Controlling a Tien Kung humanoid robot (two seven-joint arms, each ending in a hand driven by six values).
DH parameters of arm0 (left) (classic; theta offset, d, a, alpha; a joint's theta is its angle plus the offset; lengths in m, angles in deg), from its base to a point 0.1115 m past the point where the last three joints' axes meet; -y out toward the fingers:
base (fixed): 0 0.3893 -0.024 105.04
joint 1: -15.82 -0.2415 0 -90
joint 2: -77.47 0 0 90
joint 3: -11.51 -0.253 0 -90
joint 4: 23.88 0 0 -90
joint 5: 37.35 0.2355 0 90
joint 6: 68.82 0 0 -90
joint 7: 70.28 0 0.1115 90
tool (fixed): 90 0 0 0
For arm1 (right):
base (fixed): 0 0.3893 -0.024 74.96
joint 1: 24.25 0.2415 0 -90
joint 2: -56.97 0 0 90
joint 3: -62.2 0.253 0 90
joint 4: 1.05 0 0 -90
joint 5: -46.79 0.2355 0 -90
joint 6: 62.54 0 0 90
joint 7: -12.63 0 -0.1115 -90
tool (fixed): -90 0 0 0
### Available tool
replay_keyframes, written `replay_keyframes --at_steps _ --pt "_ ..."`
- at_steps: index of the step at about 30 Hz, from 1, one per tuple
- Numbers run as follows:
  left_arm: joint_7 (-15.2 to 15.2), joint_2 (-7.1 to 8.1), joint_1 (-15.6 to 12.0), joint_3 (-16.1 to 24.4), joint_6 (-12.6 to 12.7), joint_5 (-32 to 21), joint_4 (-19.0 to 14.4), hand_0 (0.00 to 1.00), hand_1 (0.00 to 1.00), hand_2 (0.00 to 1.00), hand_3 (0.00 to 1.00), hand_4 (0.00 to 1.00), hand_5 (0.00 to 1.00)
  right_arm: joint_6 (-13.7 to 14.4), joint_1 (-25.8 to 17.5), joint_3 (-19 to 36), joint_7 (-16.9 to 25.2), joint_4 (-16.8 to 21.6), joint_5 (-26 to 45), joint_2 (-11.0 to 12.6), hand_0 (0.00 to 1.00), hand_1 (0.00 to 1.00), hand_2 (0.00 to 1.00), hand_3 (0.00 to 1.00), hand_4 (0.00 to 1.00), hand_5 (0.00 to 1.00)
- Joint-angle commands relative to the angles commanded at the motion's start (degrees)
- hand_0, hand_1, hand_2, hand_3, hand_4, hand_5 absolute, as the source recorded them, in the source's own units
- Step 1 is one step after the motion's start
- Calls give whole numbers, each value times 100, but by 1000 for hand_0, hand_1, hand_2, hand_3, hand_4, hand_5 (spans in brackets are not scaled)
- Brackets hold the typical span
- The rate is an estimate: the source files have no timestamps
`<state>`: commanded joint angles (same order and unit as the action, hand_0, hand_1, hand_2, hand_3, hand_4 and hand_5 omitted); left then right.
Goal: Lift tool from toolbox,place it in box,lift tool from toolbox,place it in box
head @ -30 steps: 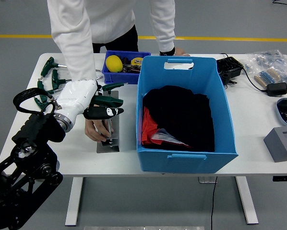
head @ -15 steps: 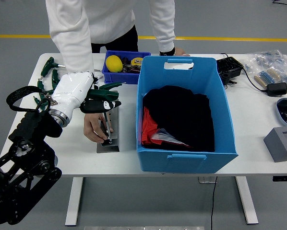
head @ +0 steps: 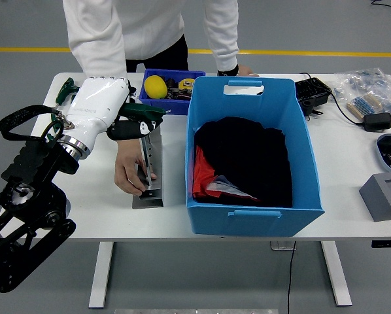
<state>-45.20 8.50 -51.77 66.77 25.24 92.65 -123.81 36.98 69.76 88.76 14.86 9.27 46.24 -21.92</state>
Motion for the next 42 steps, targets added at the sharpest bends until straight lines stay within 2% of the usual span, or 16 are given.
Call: replay_keyframes --at_steps 6,14,19,21,23,26,32,36,42 --pt "-148 163 204 -23 91 0 -54 137 2 17 67 808 519 10 -19 45 -11 0 -38 -10 690 649 726 591 832 757" --pt "-245 412 579 -49 76 0 -200 131 2 15 64 808 512 20 -48 168 -46 0 -167 -15 690 649 726 592 832 756" --pt "-315 448 970 26 154 0 -200 130 2 11 63 802 502 21 -49 198 -54 0 -186 -11 690 649 726 592 833 758" --pt "-345 422 1092 37 212 0 -200 130 2 11 63 802 502 21 -48 209 -56 0 -193 -10 690 649 726 592 833 758" --pt "-411 334 1308 21 342 -7 -200 130 2 11 63 802 502 20 -47 227 -61 0 -207 -8 690 649 726 592 833 758" --pt "-480 177 1557 -128 505 -339 -200 126 2 10 59 784 484 21 -38 250 -68 0 -239 -5 689 649 726 591 833 760" --pt "-507 -91 1980 -670 510 -816 -135 127 2 10 59 778 477 23 -14 282 -78 0 -275 2 689 649 725 592 833 760" --pt "-544 -266 2189 -1014 578 -1229 91 127 2 9 59 781 482 22 -6 320 -82 0 -297 8 689 650 726 592 834 763" --pt "-614 -511 2499 -1621 593 -1714 627 131 2 9 60 779 476 18 11 346 -90 0 -334 16 690 650 725 591 834 765"
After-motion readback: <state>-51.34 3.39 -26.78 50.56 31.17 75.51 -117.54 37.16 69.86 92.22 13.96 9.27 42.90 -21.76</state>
